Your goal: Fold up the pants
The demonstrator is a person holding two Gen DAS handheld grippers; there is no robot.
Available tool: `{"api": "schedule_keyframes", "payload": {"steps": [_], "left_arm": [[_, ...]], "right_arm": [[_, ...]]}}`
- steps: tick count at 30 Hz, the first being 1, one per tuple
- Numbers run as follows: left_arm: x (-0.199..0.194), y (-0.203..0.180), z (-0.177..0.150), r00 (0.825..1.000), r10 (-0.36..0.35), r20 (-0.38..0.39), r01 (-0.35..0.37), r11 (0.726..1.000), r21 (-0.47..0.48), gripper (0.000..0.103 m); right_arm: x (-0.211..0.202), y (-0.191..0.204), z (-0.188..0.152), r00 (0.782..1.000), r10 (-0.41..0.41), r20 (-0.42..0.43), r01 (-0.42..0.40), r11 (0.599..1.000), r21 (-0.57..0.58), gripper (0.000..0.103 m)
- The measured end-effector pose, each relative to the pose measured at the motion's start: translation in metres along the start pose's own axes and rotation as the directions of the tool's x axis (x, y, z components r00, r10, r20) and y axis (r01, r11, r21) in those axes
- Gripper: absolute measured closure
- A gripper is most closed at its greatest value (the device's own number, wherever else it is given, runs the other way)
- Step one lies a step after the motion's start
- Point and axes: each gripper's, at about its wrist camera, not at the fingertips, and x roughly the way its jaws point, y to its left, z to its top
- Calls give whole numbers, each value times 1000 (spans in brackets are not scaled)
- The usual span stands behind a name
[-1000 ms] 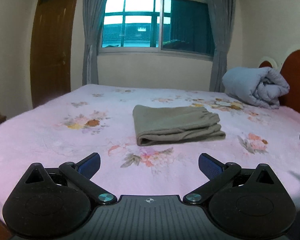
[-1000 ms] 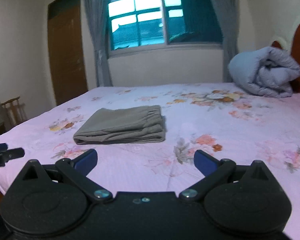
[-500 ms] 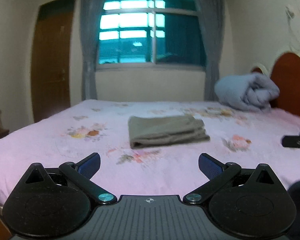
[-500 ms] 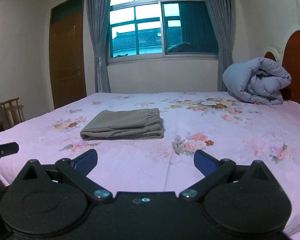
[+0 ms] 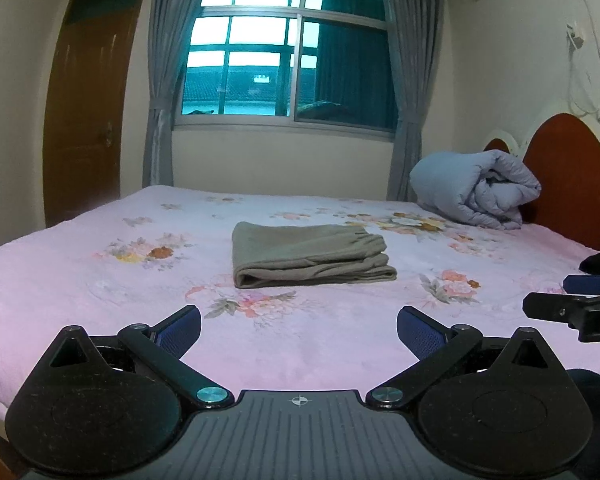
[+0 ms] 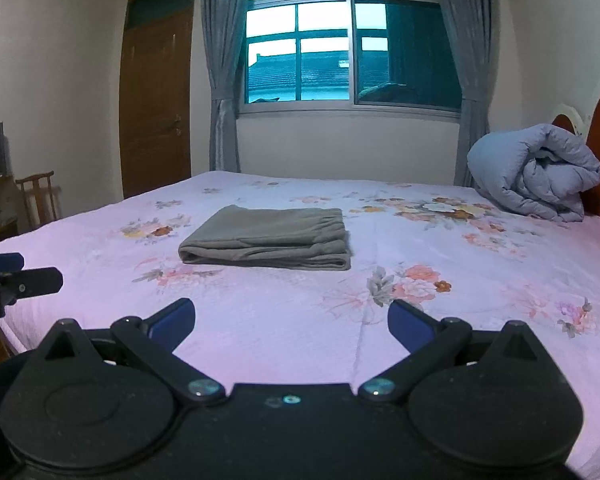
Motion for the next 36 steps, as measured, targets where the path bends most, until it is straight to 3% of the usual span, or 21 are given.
{"api": "schedule_keyframes", "payload": {"steps": [36], "left_arm": [[2,-6,0,1000,-12,-1,12,1000,14,0]], "right_arm": [[-2,2,1,1000,2,-1,-2,1000,0,6]]}}
